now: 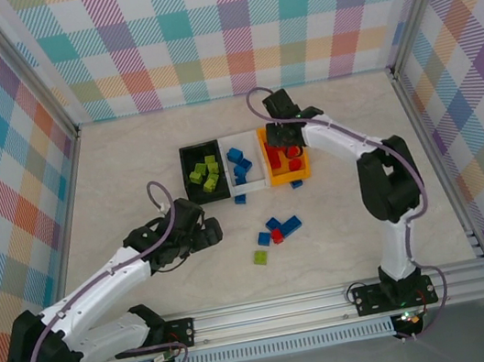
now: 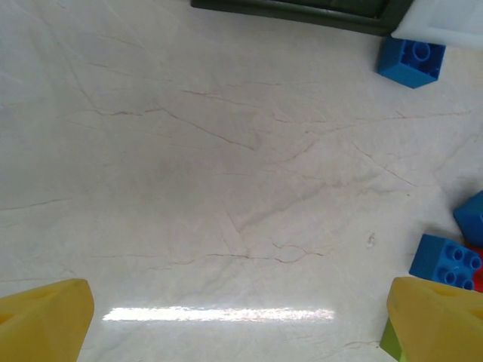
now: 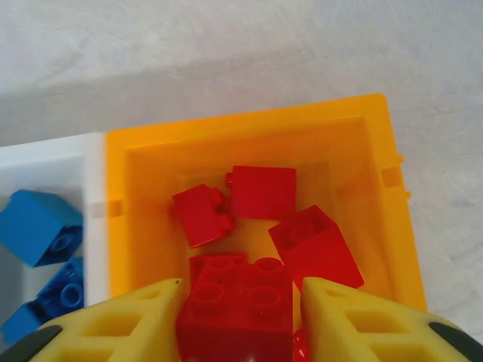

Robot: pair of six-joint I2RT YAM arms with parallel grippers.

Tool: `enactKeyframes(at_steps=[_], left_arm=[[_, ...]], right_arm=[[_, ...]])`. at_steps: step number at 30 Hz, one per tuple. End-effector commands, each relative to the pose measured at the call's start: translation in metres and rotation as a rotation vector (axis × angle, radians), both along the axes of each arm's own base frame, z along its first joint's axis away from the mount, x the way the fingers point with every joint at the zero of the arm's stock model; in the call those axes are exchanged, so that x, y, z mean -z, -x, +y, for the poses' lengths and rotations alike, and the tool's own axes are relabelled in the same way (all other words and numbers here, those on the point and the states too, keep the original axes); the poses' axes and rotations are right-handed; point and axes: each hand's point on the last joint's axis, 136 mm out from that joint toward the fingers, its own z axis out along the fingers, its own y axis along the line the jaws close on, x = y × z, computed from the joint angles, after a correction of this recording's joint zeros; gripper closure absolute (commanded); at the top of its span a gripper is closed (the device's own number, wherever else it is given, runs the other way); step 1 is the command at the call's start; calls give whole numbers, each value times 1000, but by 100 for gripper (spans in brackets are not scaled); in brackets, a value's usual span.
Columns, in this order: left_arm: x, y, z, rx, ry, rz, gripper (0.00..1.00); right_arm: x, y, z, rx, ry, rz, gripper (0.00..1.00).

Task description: Sort the legos into containers by color

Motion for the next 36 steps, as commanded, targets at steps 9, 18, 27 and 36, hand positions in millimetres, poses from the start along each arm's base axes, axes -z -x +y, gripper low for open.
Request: enactKeyframes(at_steps=[9, 18, 27, 36], left_arm=[[28, 18, -85, 371, -67, 105, 1], [76, 48, -126, 583, -362, 171, 11], [89, 46, -126, 590, -444, 178, 39], [72, 38, -123, 547, -428, 113, 67]], right_arm=[[-41, 33, 9, -49, -83, -59, 34], [-41, 57, -9, -29, -83, -78, 34], [-49, 62, -14, -25, -103, -102, 34], [-47, 67, -15, -21, -113, -94, 33]])
